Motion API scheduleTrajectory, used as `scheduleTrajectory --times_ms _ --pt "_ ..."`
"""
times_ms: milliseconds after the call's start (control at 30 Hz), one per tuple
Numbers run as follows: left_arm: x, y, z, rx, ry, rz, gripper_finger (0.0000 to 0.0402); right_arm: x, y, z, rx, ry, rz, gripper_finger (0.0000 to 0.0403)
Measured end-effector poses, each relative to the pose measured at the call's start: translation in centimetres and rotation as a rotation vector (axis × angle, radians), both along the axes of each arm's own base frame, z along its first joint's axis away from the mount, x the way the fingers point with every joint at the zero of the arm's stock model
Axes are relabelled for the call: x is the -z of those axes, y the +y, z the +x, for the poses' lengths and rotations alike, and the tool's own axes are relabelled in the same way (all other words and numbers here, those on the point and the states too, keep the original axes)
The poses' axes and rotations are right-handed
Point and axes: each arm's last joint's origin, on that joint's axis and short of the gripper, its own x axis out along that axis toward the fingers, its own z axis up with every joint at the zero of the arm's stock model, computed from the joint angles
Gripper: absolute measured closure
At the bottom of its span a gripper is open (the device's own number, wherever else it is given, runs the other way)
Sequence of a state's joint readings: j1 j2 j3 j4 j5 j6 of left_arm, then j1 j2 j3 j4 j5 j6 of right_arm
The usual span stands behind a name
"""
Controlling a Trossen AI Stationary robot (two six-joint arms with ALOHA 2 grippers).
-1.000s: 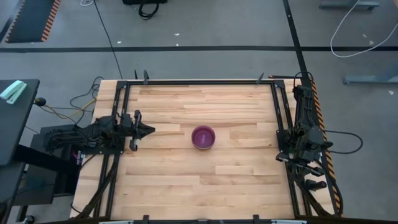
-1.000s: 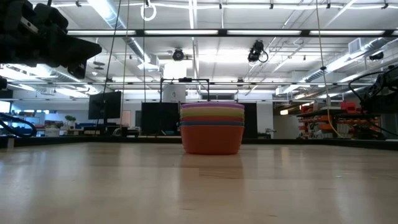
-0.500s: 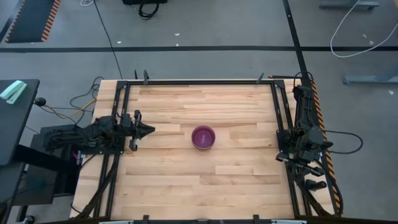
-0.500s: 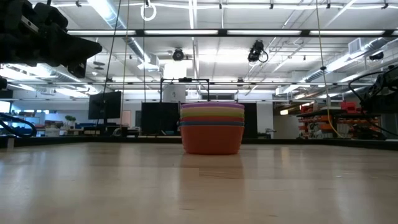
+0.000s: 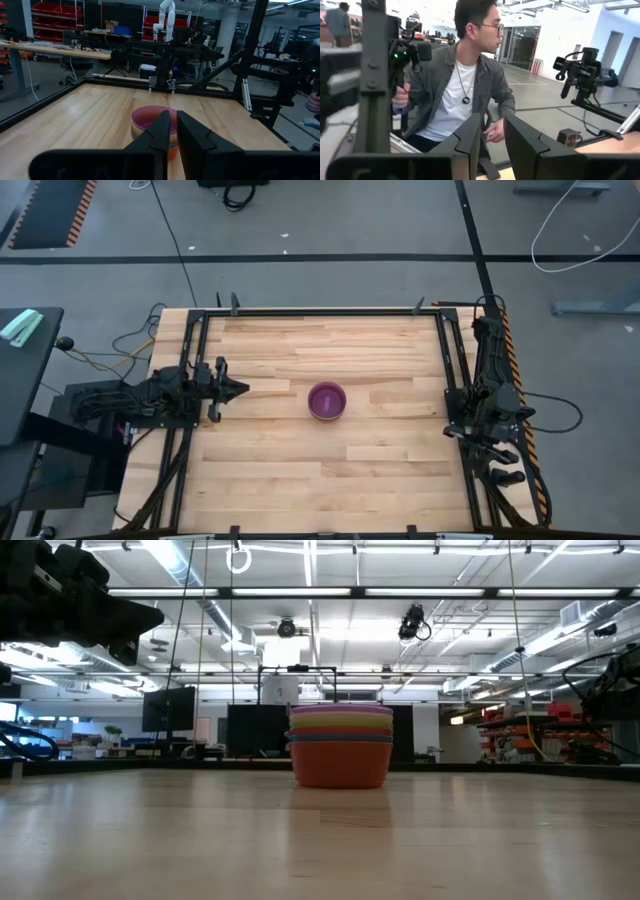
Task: Nest bowls inside each other
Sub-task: Return to Home Position
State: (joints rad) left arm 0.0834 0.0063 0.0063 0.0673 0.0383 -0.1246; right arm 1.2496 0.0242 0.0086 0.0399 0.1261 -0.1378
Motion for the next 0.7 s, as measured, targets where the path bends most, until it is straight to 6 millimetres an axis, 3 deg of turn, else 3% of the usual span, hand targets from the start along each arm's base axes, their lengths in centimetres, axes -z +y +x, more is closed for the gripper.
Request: scheduleTrajectory --times_ms 333,700 --pt "0.0 0.0 0.0 0.000 0.000 0.000 0.0374 0.6 -0.3 1.7 0.169 0.093 -0.038 0.0309" --pt "0.0 0.0 0.0 0.000 0.000 0.000 0.0367 0.7 -1.3 3.3 0.350 0.046 -0.076 0.0309"
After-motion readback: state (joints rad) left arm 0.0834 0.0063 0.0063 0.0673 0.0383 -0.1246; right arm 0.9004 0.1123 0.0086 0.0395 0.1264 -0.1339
